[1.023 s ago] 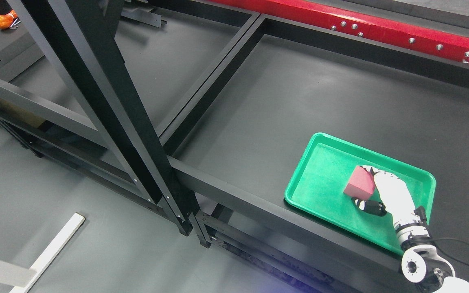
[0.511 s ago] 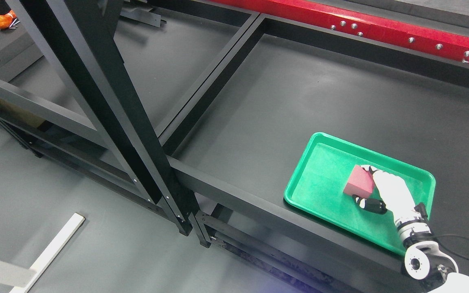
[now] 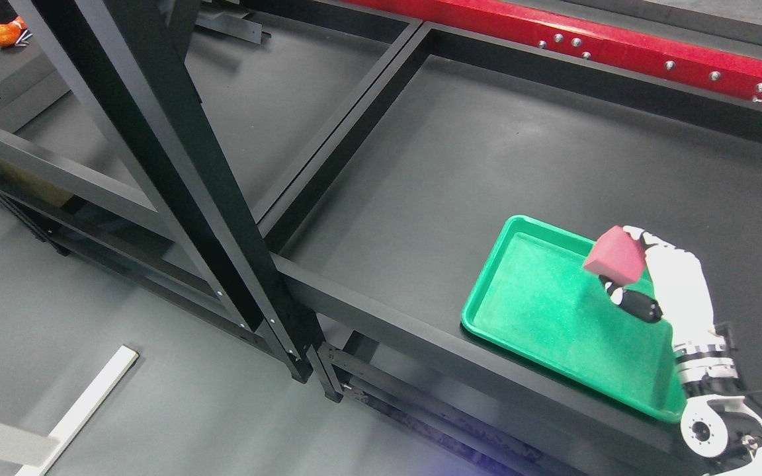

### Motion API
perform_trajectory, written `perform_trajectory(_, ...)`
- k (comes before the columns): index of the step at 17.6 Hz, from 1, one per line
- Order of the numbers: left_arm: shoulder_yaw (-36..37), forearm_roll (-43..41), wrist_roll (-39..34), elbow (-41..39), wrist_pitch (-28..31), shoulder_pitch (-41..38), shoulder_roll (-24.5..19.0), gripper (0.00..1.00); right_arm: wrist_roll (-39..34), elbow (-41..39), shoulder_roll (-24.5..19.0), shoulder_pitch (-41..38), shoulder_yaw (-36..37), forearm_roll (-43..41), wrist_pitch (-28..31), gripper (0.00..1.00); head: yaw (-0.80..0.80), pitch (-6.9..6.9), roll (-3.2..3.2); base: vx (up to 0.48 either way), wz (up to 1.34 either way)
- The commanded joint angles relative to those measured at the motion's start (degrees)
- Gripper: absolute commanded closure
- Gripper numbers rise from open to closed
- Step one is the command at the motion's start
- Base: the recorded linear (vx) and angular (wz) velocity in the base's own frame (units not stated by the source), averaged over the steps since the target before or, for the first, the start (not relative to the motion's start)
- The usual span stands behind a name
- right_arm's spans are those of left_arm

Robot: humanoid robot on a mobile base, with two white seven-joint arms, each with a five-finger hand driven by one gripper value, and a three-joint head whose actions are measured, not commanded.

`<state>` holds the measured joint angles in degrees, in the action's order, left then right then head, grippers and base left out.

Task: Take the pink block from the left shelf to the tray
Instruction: 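Lift the pink cube up out of the green tray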

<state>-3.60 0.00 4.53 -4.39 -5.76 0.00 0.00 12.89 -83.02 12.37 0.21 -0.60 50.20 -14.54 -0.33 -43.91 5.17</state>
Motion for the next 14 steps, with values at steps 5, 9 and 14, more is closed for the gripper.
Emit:
perform_trajectory(5, 0.0, -0.09, 0.04, 0.0, -0.04, -0.53, -1.0, 0.0, 5.48, -8.56, -8.42, -3.46, 13.08, -1.06, -2.95, 0.99, 0.0, 0.0, 0.0, 0.0, 0.0)
perform_trajectory(9, 0.0, -0.09, 0.04, 0.0, -0.04, -0.53, -1.0, 0.0, 5.48, -8.56, -8.94, -4.16, 12.99, -1.06, -2.95, 0.99, 0.0, 0.0, 0.0, -0.01, 0.02)
perform_trajectory(14, 0.0, -0.09, 0.04, 0.0, -0.04, -0.53, -1.0, 0.0, 5.22, -8.47, -9.21, -4.08, 12.91, -1.06, -2.87, 0.99, 0.0, 0.0, 0.0, -0.02, 0.06)
